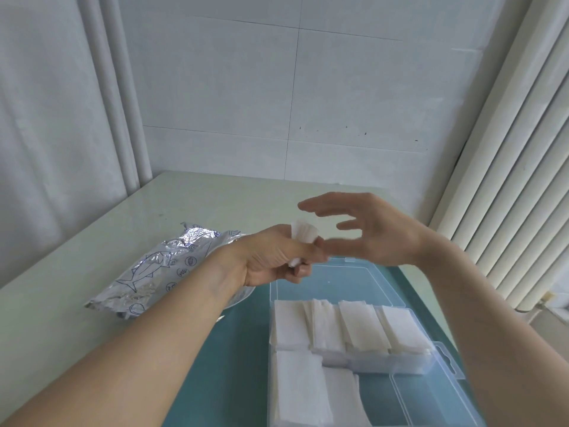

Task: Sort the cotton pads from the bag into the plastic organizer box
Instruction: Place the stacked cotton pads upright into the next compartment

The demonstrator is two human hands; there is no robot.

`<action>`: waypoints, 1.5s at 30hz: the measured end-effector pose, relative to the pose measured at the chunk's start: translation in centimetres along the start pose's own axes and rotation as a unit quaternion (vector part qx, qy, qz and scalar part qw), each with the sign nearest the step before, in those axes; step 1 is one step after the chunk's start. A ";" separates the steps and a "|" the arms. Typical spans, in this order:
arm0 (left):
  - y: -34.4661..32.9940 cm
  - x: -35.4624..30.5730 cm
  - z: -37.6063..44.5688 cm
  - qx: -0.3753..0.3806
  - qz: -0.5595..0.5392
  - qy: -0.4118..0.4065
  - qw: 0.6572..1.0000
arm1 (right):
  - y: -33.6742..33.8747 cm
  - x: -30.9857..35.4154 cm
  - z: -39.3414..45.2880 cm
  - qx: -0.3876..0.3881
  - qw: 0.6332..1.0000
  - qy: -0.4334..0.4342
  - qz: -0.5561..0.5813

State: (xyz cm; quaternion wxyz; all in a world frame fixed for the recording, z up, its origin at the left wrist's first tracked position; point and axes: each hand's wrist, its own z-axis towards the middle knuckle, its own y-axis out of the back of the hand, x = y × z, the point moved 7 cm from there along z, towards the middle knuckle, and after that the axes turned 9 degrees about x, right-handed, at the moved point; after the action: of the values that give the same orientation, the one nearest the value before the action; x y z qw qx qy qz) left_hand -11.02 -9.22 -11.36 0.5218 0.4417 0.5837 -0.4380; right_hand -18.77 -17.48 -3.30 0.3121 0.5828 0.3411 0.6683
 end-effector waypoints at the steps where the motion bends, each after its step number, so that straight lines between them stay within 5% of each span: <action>1: -0.1 0.1 -0.1 0.008 0.009 0.011 1.000 | 0.5 0.5 -0.2 -0.028 0.999 0.019 0.030; 4: -1.0 0.2 -0.2 0.043 0.039 0.037 0.998 | 0.7 1.0 0.1 -0.075 0.996 0.033 0.026; 11: -2.1 0.5 -0.4 0.095 0.072 0.053 0.992 | 0.0 0.7 0.5 -0.051 0.999 0.015 0.011; 18: -1.4 -0.3 -0.5 0.086 -0.072 -0.014 0.994 | 4.5 -0.9 -0.9 -0.279 0.941 0.045 0.185; 24: -1.3 -1.5 -0.6 0.125 -0.238 -0.089 0.959 | 1.9 -0.1 0.2 -0.161 0.967 0.040 0.193; 33: -2.4 -2.0 -0.6 0.118 -0.179 -0.079 0.973 | 0.2 0.4 0.9 -0.165 0.986 -0.005 0.024; 38: -1.1 -1.1 -0.1 0.026 -0.204 -0.049 0.977 | 0.0 0.5 0.5 -0.050 0.990 0.019 0.132; 41: -1.7 -1.7 -0.1 0.014 -0.195 -0.055 0.979 | -1.2 1.0 0.4 0.005 0.999 0.010 0.032; 45: -3.0 -2.2 -0.2 0.059 -0.135 -0.052 0.988 | -1.5 1.6 1.1 -0.066 0.994 -0.005 -0.083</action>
State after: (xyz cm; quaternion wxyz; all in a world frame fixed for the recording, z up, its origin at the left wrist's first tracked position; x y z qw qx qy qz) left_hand -13.88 -9.80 -8.95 0.4601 0.3653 0.5836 -0.5605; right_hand -17.89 -15.24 -3.59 0.4059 0.5339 0.3416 0.6584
